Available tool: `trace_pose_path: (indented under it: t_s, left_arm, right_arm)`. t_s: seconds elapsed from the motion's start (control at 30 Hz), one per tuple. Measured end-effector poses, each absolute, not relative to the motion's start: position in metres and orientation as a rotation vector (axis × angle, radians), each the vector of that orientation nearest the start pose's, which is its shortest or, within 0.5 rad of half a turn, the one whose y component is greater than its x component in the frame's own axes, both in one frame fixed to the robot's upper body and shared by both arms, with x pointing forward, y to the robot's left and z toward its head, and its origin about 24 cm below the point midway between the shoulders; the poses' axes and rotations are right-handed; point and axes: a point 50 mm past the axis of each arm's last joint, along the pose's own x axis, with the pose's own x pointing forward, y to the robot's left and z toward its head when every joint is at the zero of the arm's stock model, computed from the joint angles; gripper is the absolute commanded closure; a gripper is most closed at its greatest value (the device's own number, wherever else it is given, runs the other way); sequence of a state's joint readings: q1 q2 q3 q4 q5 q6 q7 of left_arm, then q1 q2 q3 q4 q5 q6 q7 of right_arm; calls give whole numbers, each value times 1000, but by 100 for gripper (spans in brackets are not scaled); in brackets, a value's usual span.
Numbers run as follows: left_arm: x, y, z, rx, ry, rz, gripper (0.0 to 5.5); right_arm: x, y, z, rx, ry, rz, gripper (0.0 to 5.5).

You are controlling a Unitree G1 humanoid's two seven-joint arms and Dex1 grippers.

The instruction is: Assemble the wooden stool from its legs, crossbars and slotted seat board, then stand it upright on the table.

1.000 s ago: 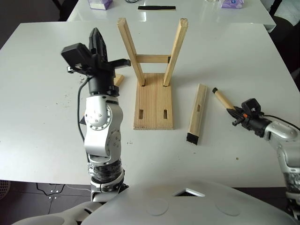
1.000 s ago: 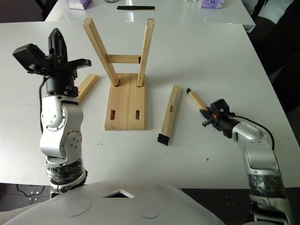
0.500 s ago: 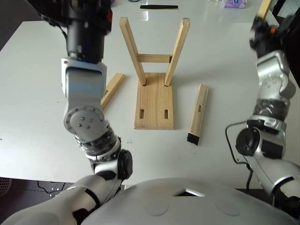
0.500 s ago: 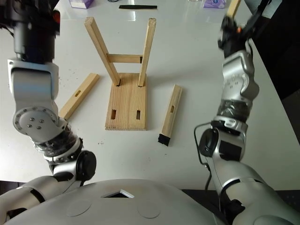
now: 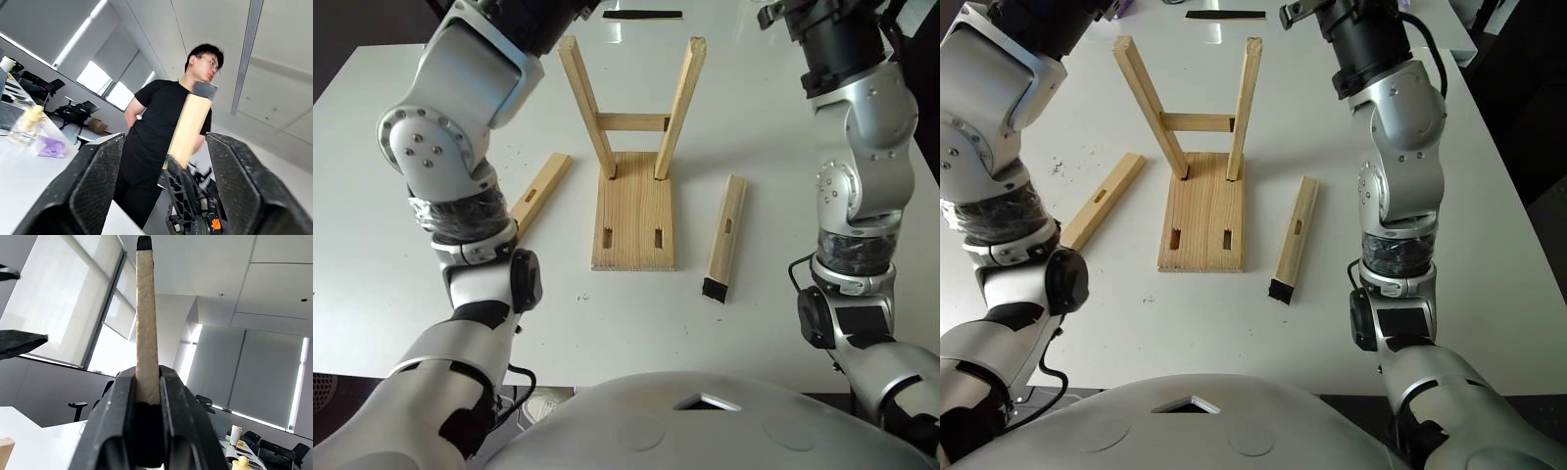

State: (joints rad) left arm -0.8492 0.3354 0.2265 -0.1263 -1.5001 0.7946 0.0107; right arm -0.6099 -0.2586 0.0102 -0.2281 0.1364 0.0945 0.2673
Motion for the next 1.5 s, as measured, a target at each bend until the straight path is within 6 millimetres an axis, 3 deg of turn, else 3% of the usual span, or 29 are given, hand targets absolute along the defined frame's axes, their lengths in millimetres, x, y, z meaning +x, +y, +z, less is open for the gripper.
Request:
trace_pose_path:
  t_s: [0.1, 0.2, 0.3, 0.53, 1.17, 1.5]
  left_arm:
    - [298, 134, 304, -699, -180, -1063, 248]
    - [291, 138, 308, -650, -182, -1131, 248]
    - [282, 140, 310, -616, -199, -1173, 248]
    - [277, 129, 304, -538, -126, -1282, 248]
    - [290, 135, 288, -474, -71, -1270, 248]
    - [292, 137, 285, -438, -60, -1275, 248]
  right_arm:
    - [293, -110, 244, -336, -734, 476, 509]
    - [287, -94, 222, -311, -682, 542, 509]
    - [280, -87, 215, -284, -676, 581, 509]
    - [274, -92, 214, -257, -677, 582, 509]
    - [273, -95, 219, -342, -731, 650, 509]
    - [270, -93, 198, -413, -676, 736, 509]
